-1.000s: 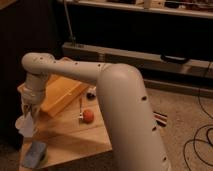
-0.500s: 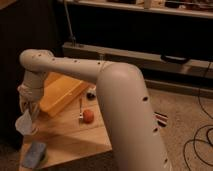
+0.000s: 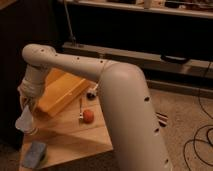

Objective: Place towel in paper cup

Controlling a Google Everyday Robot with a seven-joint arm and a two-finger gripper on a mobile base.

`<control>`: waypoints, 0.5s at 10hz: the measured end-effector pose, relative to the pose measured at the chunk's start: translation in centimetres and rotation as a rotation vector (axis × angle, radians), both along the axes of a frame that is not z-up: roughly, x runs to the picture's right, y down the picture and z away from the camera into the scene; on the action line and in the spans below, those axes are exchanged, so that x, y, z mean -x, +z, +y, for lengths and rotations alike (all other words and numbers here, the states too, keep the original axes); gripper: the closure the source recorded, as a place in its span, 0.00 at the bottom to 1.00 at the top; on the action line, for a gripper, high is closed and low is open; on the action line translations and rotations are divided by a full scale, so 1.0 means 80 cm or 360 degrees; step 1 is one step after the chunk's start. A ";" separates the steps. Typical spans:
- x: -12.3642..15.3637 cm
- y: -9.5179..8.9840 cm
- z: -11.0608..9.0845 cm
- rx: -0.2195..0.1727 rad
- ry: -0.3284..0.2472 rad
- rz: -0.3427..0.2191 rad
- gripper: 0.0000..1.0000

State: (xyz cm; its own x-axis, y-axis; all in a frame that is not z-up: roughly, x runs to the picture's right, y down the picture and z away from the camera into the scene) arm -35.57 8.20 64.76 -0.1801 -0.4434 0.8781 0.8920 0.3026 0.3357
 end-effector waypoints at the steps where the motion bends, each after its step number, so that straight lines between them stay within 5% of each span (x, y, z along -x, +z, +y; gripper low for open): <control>1: 0.001 0.002 0.009 0.0030 -0.0029 -0.0010 1.00; 5: 0.019 0.008 0.039 0.0111 -0.0082 -0.0061 1.00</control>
